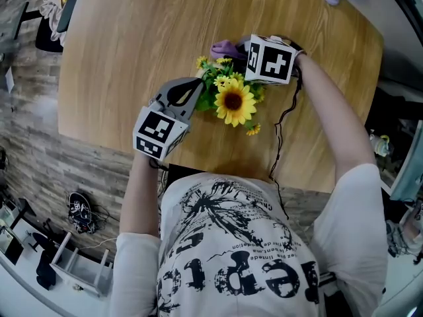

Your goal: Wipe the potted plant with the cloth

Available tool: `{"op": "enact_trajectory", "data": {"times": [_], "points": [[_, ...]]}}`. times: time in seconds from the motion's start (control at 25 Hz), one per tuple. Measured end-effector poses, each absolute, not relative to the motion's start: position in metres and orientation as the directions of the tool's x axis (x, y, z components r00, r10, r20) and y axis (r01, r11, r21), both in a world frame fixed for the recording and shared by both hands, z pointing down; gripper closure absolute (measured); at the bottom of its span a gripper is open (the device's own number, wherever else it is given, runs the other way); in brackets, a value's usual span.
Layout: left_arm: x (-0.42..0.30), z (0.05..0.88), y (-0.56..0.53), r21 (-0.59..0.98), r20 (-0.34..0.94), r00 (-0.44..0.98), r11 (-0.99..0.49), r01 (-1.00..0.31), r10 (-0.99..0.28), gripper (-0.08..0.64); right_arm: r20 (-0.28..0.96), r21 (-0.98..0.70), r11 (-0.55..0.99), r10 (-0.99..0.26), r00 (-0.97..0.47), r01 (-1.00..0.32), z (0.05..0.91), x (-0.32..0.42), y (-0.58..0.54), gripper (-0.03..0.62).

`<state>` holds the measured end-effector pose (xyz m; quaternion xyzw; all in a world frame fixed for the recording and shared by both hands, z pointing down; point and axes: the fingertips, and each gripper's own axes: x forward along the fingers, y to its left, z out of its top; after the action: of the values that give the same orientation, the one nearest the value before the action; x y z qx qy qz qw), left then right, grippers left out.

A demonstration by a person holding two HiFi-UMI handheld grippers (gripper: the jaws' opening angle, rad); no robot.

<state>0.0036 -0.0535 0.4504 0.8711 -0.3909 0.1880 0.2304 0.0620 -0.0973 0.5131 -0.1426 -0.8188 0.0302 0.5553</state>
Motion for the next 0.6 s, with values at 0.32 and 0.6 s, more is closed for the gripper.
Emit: {"op": "enact_trajectory", "data": {"times": [0.32,0.6], "points": [[0.003,0.453,-0.054,0.29,0.505,0.622,-0.561,-0.775,-0.598,0.557,0.898,-0.253,0.949,0.302,-0.32,0.186,0.516,0.078,-0.087,0.525],[0.007,0.454,-0.056,0.295,0.507,0.613,-0.545,-0.784,-0.606,0.557,0.886,-0.302,0.945,0.326,-0.331,0.123,0.517,0.103,-0.074,0.523]]}}
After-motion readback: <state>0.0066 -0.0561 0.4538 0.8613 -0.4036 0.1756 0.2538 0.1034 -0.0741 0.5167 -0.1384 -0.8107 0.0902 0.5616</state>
